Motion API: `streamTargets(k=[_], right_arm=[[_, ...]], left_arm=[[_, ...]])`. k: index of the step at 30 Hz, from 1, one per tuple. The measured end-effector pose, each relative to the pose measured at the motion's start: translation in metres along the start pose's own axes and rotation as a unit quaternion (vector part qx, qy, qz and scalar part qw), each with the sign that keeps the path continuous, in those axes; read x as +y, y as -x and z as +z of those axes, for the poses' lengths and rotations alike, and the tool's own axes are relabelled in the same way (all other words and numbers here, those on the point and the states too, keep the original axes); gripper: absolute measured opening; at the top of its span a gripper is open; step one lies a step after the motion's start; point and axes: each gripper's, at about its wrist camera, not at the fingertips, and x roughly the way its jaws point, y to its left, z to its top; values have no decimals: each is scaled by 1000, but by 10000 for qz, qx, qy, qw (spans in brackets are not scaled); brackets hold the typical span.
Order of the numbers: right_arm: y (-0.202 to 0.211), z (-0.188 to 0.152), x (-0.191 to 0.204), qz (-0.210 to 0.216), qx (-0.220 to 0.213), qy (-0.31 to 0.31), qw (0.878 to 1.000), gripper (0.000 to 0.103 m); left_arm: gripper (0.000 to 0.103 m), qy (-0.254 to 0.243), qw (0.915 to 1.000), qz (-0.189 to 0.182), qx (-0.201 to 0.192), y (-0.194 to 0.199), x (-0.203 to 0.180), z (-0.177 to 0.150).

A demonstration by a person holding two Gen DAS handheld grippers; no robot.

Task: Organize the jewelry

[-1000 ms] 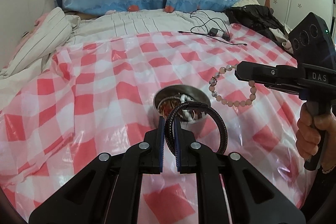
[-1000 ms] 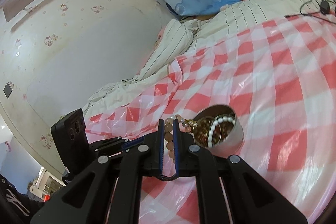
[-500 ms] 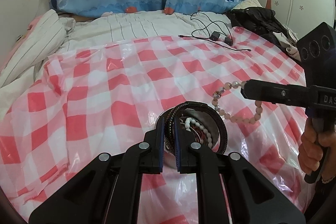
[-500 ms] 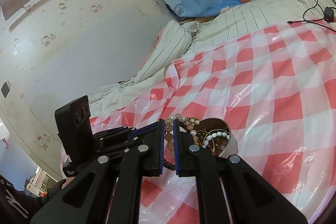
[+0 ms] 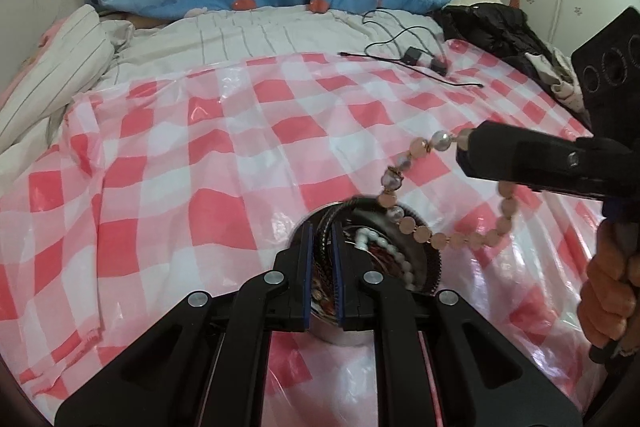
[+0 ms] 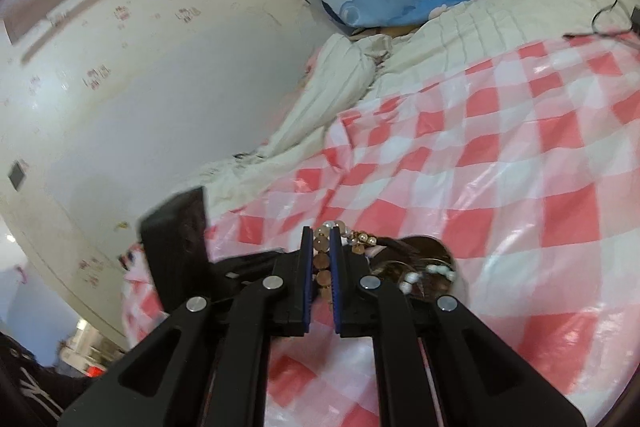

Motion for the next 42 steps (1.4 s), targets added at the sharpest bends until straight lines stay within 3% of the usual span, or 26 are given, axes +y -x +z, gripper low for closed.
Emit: streamTargets(k=[2,4,5,11,14,17,19,23,27,32,34,37,42], right_arm=[[-18,-1,-9,-639,380,45,9972,11],[-25,-5,-19,-924,458,-53,9947,34],[-26,-8,-22,-1128,486,-21,9924,34],[-7,-10,-20,-1210,261,40,9923,35],[4,-22,-13,-1313,262,116,9909,43],[12,-47,-2,-1600,314,260,9863,53],[21,-74,8,-1914,355,352,9802,63],[34,-122,18,-2364,497,276,9700,64],[49,-150,26,-2735,450,274,9604,70],[59,-177,29,-2969,405,265,9537,80],[53,-183,34,-2992,455,488,9519,96],[43,-185,40,-3266,593,736,9404,96],[46,-189,40,-3294,512,742,9399,96]], left_arm=[[14,123,9999,84,45,-5,8,0],[21,246,9996,112,32,-2,17,-1],[21,273,9995,132,27,0,20,-1],[34,499,9983,283,-122,23,34,-7],[46,425,9980,453,-81,34,27,-21],[56,403,9979,513,20,50,14,-51],[68,426,9974,575,108,60,5,-75],[80,407,9959,743,319,75,-14,-113],[95,352,9948,936,178,97,-34,-136],[95,488,9929,1064,203,101,-41,-155],[95,613,9922,1058,245,100,-39,-161],[95,792,9904,1115,214,98,-36,-169],[95,706,9890,1280,210,95,-40,-171]])
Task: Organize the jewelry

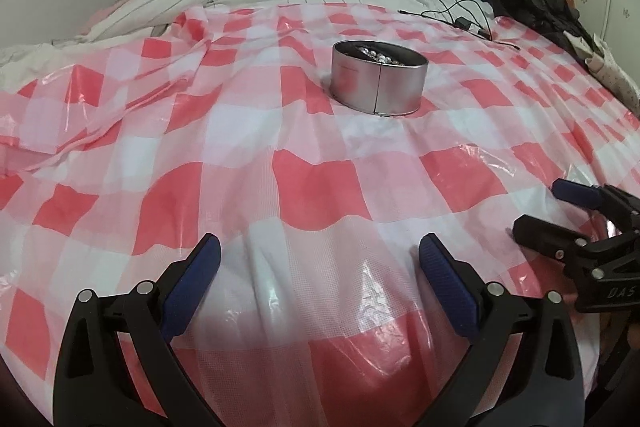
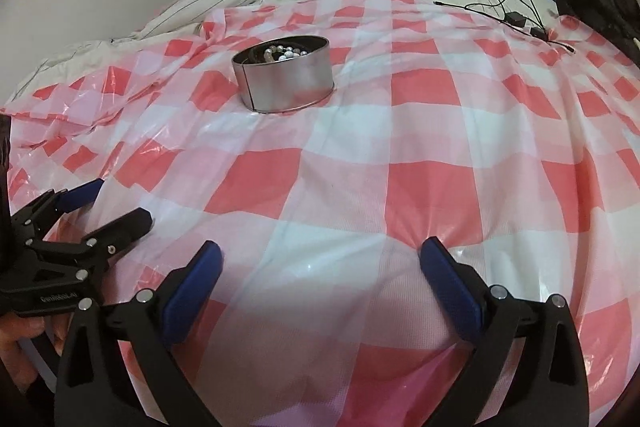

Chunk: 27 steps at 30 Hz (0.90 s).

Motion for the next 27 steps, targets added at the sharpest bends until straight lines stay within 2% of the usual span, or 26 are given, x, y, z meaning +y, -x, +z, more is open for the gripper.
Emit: streamTargets(k=[10,15,27], right_arm=[[6,-3,-4,157,-188,-146,9996,96],[6,-3,-2,88,-207,-107,9997,96],[6,-4,-2,53,-221,-92,9997,96]], left_arm=[[95,44,9999,95,26,-1,-1,0],[95,157,9998,27,82,-3,2,0],[96,173,9997,128,141,-7,0,3]])
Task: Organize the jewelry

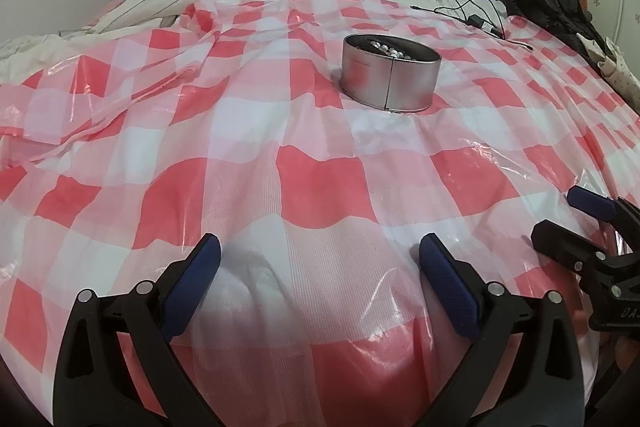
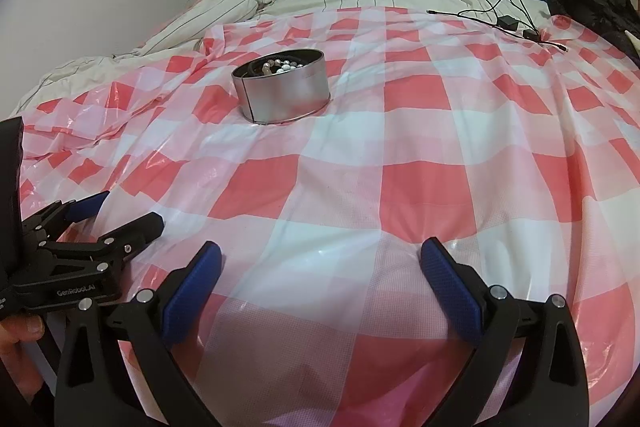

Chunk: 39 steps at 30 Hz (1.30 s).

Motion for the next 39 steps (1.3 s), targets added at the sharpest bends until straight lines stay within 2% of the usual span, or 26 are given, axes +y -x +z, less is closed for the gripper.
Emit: streamTargets(k=[39], right_arm=[[-2,0,0,-136,24,44,9999,96]], left_arm=[[96,11,9999,129,80,-3,-2,0]])
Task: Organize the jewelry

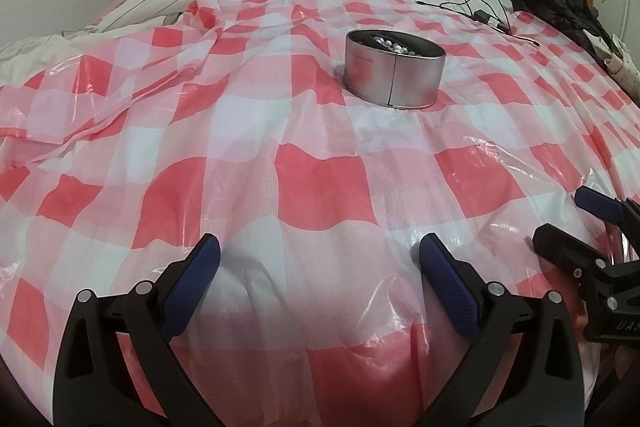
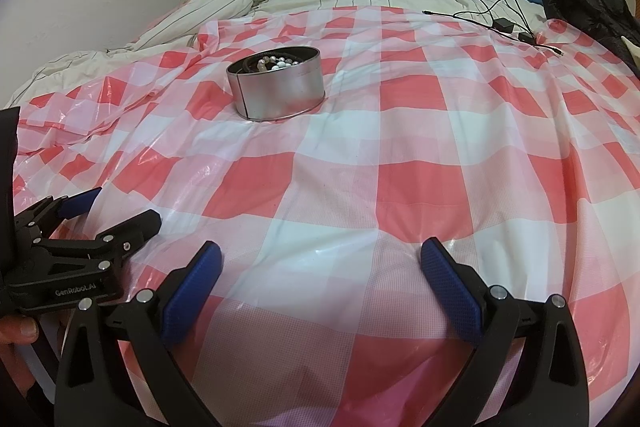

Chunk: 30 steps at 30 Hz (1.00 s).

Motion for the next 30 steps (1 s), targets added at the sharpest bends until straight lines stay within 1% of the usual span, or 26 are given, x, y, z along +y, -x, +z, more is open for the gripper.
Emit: streamTargets(k=[30], right_arm=[[0,0,-1,-24,16,9,10000,96]], left_arm=[[96,-31,10000,49,24,-2,-2,2]])
